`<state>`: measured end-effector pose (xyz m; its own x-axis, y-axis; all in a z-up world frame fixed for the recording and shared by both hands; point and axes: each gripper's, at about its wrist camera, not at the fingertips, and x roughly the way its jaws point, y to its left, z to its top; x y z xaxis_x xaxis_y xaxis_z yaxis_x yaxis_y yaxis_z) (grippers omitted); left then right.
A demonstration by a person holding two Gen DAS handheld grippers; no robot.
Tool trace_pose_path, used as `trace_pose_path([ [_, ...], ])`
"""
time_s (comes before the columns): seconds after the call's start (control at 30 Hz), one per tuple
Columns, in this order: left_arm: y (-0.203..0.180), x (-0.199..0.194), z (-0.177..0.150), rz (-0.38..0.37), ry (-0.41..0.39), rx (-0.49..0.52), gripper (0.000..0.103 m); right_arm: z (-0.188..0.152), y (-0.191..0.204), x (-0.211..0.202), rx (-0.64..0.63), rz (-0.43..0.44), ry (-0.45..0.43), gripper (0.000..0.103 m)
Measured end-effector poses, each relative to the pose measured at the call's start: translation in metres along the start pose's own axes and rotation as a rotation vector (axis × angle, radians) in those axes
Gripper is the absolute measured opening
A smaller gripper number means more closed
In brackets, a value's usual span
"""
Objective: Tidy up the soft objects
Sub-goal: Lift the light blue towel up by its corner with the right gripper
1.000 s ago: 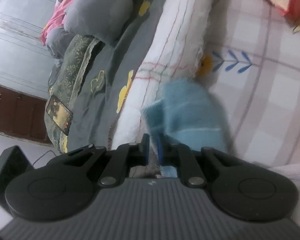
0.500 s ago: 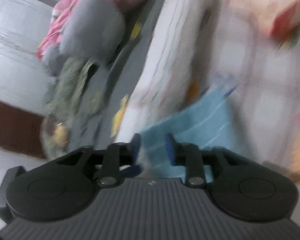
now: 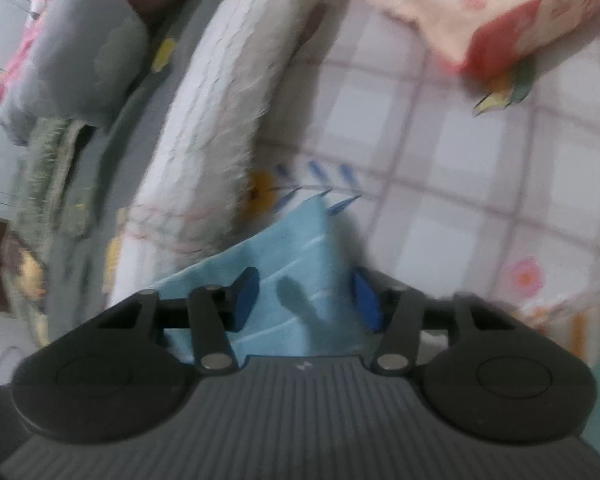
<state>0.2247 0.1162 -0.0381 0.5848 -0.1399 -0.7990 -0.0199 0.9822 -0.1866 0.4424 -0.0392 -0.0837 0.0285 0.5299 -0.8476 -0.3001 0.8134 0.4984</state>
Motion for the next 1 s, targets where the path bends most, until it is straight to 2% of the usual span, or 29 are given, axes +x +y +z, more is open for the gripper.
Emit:
trace_pose_path([
  [0.03,0.001,0.001,0.001,0.002,0.0,-0.01,0.018,-0.003,0.003,0.001,-0.019,-0.02,-0.006,0.023],
  [0.1,0.004,0.003,0.001,0.001,-0.002,-0.029,0.015,-0.009,0.005,-0.002,-0.027,-0.01,-0.018,0.011],
  [0.23,0.002,-0.006,0.003,-0.017,-0.023,-0.029,0.013,-0.018,0.011,-0.028,-0.023,0.029,-0.09,0.008],
  [0.43,-0.007,-0.051,0.006,-0.07,-0.117,-0.01,0.014,-0.037,0.04,-0.097,-0.09,0.074,-0.241,0.007],
  [0.5,-0.011,-0.07,0.003,-0.095,-0.148,-0.005,0.018,-0.05,0.052,-0.124,-0.121,0.082,-0.291,0.007],
  [0.6,-0.016,-0.1,-0.006,-0.14,-0.19,0.008,0.029,-0.075,0.065,-0.166,-0.166,0.101,-0.358,0.007],
  [0.67,-0.02,-0.118,-0.015,-0.171,-0.216,0.027,0.048,-0.093,0.074,-0.191,-0.192,0.119,-0.395,0.007],
  [0.73,-0.025,-0.133,-0.025,-0.202,-0.239,0.046,0.057,-0.114,0.083,-0.213,-0.228,0.12,-0.426,0.007],
  [0.87,-0.037,-0.154,-0.047,-0.25,-0.246,0.103,0.064,-0.15,0.097,-0.249,-0.269,0.133,-0.456,0.007],
  [1.0,-0.045,-0.164,-0.071,-0.309,-0.218,0.153,0.071,-0.189,0.097,-0.267,-0.258,0.192,-0.441,0.007],
])
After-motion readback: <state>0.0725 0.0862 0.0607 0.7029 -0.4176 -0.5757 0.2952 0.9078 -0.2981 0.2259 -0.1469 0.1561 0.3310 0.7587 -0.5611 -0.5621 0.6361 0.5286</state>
